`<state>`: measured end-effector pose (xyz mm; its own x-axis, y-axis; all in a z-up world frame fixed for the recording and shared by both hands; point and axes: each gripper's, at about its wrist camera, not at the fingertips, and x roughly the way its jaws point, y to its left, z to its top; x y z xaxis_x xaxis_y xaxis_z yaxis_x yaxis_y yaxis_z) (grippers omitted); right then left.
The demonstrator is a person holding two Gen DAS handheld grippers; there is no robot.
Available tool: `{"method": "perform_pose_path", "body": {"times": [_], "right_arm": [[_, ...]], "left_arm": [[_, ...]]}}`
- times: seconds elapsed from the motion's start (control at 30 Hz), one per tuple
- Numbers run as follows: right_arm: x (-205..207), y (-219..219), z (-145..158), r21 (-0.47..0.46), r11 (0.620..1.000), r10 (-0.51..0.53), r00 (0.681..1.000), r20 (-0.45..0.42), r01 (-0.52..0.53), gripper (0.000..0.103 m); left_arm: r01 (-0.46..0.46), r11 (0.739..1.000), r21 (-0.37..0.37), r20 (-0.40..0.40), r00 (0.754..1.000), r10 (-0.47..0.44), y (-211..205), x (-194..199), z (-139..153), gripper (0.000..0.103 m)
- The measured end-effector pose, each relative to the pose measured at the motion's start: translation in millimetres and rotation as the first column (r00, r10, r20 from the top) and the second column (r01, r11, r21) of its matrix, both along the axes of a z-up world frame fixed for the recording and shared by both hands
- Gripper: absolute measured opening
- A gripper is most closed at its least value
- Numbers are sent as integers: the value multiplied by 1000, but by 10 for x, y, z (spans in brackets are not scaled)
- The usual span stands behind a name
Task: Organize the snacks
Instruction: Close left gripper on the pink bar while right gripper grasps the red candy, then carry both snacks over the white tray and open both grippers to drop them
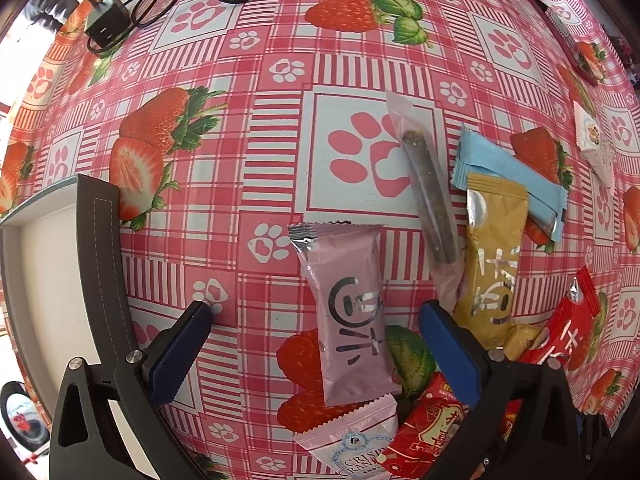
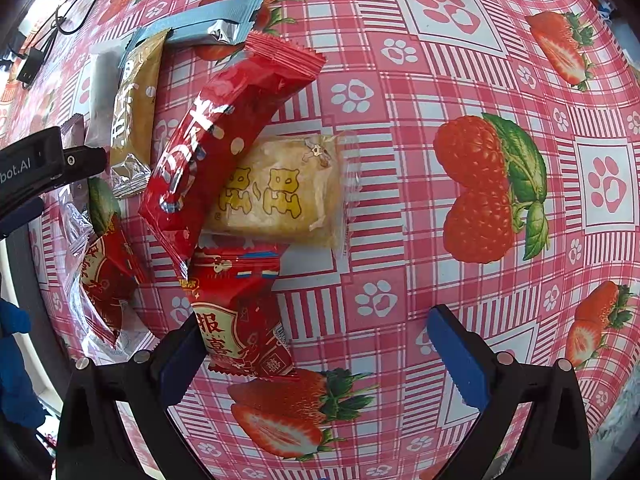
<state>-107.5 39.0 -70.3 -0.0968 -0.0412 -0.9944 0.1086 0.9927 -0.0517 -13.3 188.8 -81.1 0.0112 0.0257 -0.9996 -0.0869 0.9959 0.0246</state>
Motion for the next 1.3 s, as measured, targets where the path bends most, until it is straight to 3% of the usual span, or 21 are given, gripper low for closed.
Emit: {"method": "perform_pose_path", "body": {"times": [0.1,0.17,0.2,0.23,0.27,0.3,0.37,0.47,0.73,0.93,1.13,1.3], "right_arm": [[82,-13,-27,13,1000,-1,999,-48,2,103],[101,-15,0,13,1000,6,999,-47,-5,98],[99,-8,31,13,1000,15,999,-37,-14,90],[97,6,70,12,1000,29,999,-25,-29,85],[98,25,113,12,999,47,999,-12,-47,72],[104,46,157,16,998,67,998,2,-67,54],[125,82,211,44,994,95,995,15,-96,28],[127,20,257,102,992,70,997,20,-71,25],[111,-187,635,192,979,49,995,87,-66,25],[118,-163,882,215,973,57,991,119,-82,25],[-136,133,1016,229,964,104,983,148,-137,25],[-59,635,1093,246,941,193,967,169,-231,25]], "left_arm": [[65,998,-10,-5,998,-65,-162,-3,35,95],[83,996,-25,1,997,-83,-222,-8,82,77],[96,995,-27,13,995,-95,-253,-11,118,70],[116,993,-22,26,993,-116,-293,-16,154,50],[142,990,-15,32,989,-142,-337,-21,175,29],[162,987,-16,27,987,-161,-365,-17,191,27],[175,984,-19,20,984,-175,-391,-22,203,26],[163,986,-44,38,986,-161,-376,-100,326,25],[237,972,-5,137,963,-234,-265,-454,885,25],[226,974,11,169,960,-225,-13,-677,1145,25],[190,982,11,193,963,-189,317,-851,1249,25],[112,994,18,176,978,-113,736,-1029,1214,25]]}}
